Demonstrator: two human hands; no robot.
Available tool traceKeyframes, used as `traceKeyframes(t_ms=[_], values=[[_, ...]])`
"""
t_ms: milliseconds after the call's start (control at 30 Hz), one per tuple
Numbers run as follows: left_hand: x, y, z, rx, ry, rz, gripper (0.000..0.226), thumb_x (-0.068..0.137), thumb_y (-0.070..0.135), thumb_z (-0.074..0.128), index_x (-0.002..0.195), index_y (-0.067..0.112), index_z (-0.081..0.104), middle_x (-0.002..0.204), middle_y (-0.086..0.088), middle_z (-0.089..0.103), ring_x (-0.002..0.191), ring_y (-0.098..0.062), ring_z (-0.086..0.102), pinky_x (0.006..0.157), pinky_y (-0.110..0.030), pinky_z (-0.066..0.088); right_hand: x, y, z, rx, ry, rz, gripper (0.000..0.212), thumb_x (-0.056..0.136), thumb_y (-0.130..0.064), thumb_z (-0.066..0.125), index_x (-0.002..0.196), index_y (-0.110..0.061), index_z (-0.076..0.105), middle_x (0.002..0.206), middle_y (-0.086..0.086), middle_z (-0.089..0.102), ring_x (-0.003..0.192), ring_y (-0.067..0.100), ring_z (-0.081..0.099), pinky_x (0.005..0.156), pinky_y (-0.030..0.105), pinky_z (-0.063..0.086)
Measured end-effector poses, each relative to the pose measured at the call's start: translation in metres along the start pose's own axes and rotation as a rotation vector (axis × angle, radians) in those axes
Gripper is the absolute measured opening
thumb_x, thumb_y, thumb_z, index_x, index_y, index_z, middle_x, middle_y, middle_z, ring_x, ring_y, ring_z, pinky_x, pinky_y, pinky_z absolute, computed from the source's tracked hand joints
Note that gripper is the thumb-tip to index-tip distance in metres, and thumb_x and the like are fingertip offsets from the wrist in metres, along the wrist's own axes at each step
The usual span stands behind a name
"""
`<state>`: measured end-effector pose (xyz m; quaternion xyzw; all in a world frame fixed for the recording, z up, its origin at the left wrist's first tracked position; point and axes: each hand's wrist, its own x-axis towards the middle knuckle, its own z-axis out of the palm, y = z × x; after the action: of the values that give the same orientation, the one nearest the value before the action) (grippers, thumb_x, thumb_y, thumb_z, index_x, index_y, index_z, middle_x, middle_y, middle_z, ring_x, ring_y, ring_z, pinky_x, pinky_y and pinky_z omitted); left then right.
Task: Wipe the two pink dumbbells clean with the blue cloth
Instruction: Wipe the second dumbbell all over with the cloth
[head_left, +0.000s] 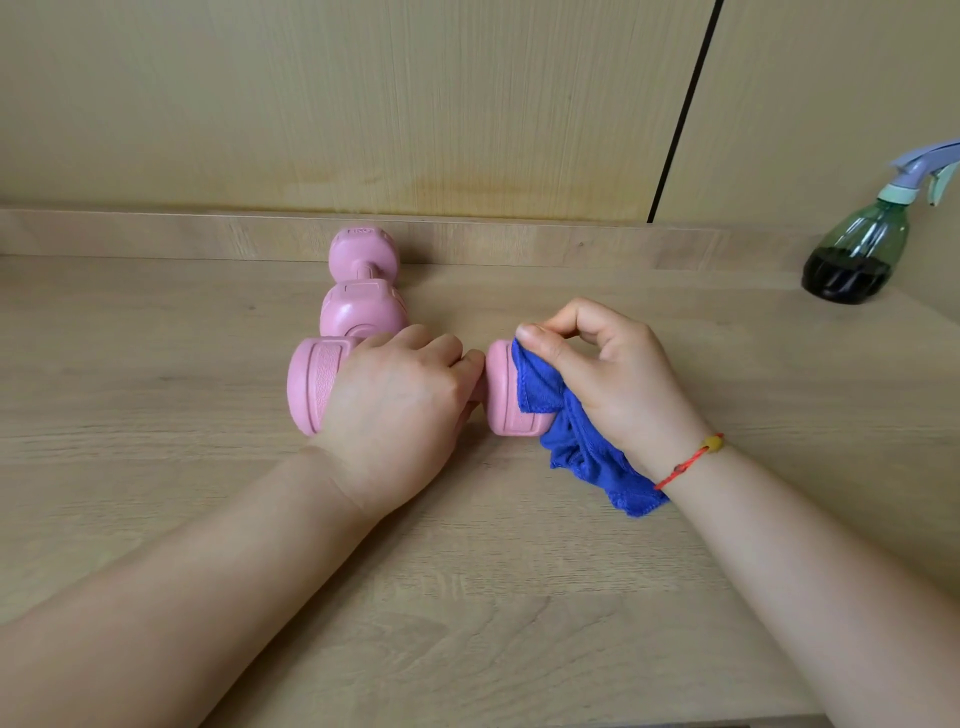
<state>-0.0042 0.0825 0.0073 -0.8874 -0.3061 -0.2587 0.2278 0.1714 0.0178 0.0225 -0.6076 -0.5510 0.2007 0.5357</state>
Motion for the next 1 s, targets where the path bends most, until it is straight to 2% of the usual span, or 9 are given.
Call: traceKeyframes(t_ms=[67, 133, 267, 433, 533, 633, 800, 900, 1000], values=[[0.0, 0.0, 0.0, -0.008, 0.004, -0.008, 0.008, 0.073, 0.016, 0.074, 0.075, 0.014, 0.065, 0.063, -0.002, 0.055, 0.058, -0.028, 0.053, 0.049, -0.031, 0.036, 0.001, 0.0, 0.0, 0.009, -0.015, 0.012, 0.017, 0.088, -0.032, 0.07, 0.081, -0.017, 0.068, 0.087, -0.012, 0.07, 0.084, 0.011, 0.066, 0.081, 0.025, 0.051], [0.001, 0.0, 0.0, -0.011, 0.009, -0.008, 0.008, 0.073, 0.016, 0.074, 0.076, 0.015, 0.066, 0.063, -0.002, 0.055, 0.059, -0.028, 0.053, 0.05, -0.03, 0.035, 0.0, 0.0, -0.004, 0.068, -0.085, 0.053, 0.014, 0.085, -0.03, 0.073, 0.09, -0.017, 0.069, 0.098, -0.007, 0.071, 0.093, 0.008, 0.068, 0.089, 0.03, 0.053], [0.001, 0.0, 0.0, -0.026, 0.014, 0.01, 0.009, 0.074, 0.017, 0.073, 0.073, 0.015, 0.064, 0.063, -0.002, 0.055, 0.058, -0.029, 0.053, 0.049, -0.03, 0.035, -0.01, 0.003, -0.013, 0.088, -0.281, 0.164, 0.058, 0.066, -0.032, 0.088, 0.115, -0.03, 0.058, 0.105, 0.009, 0.069, 0.083, 0.032, 0.071, 0.073, 0.049, 0.06], [0.0, -0.001, 0.0, -0.026, 0.042, 0.03, 0.006, 0.076, 0.017, 0.061, 0.07, 0.015, 0.062, 0.061, -0.001, 0.053, 0.057, -0.028, 0.05, 0.048, -0.029, 0.032, -0.013, 0.007, -0.008, -0.24, -0.253, 0.0, 0.08, 0.057, -0.039, 0.09, 0.123, -0.035, 0.044, 0.108, -0.009, 0.057, 0.086, 0.006, 0.057, 0.077, 0.027, 0.048], [-0.001, -0.001, 0.002, -0.017, 0.036, 0.031, 0.005, 0.075, 0.016, 0.067, 0.072, 0.015, 0.062, 0.062, -0.001, 0.053, 0.058, -0.028, 0.05, 0.049, -0.031, 0.034, -0.014, 0.005, -0.008, -0.328, -0.23, -0.066, 0.076, 0.061, -0.044, 0.088, 0.122, -0.029, 0.046, 0.118, -0.016, 0.05, 0.088, -0.001, 0.053, 0.077, 0.02, 0.041], [-0.003, -0.002, 0.003, -0.01, 0.031, 0.033, 0.009, 0.072, 0.016, 0.071, 0.078, 0.015, 0.065, 0.065, -0.002, 0.055, 0.061, -0.029, 0.052, 0.051, -0.033, 0.037, -0.017, 0.0, -0.003, -0.407, -0.132, -0.119, 0.066, 0.063, -0.05, 0.084, 0.114, -0.024, 0.05, 0.11, -0.016, 0.052, 0.08, -0.01, 0.048, 0.068, 0.009, 0.034], [-0.003, 0.0, 0.003, -0.042, 0.084, 0.045, 0.003, 0.077, 0.014, 0.061, 0.077, 0.014, 0.063, 0.064, -0.003, 0.054, 0.059, -0.029, 0.051, 0.049, -0.034, 0.038, -0.012, -0.002, 0.006, -0.243, 0.004, -0.054, 0.042, 0.073, -0.055, 0.076, 0.091, -0.022, 0.058, 0.055, -0.016, 0.045, 0.048, 0.003, 0.043, 0.051, 0.018, 0.028], [-0.002, 0.001, 0.005, -0.018, 0.092, 0.041, 0.009, 0.081, 0.016, 0.058, 0.082, 0.013, 0.066, 0.064, -0.003, 0.054, 0.059, -0.028, 0.051, 0.049, -0.034, 0.038, -0.007, -0.002, 0.007, -0.176, 0.039, -0.017, 0.036, 0.076, -0.057, 0.073, 0.083, -0.024, 0.059, 0.056, -0.003, 0.058, 0.047, 0.017, 0.047, 0.048, 0.031, 0.041], [-0.002, 0.002, 0.006, 0.022, 0.081, 0.037, 0.012, 0.084, 0.018, 0.057, 0.086, 0.014, 0.069, 0.065, -0.002, 0.054, 0.06, -0.028, 0.051, 0.05, -0.033, 0.038, -0.006, -0.005, 0.007, -0.167, 0.053, -0.023, 0.029, 0.084, -0.047, 0.069, 0.078, -0.02, 0.059, 0.049, 0.002, 0.05, 0.041, 0.013, 0.035, 0.045, 0.026, 0.031]])
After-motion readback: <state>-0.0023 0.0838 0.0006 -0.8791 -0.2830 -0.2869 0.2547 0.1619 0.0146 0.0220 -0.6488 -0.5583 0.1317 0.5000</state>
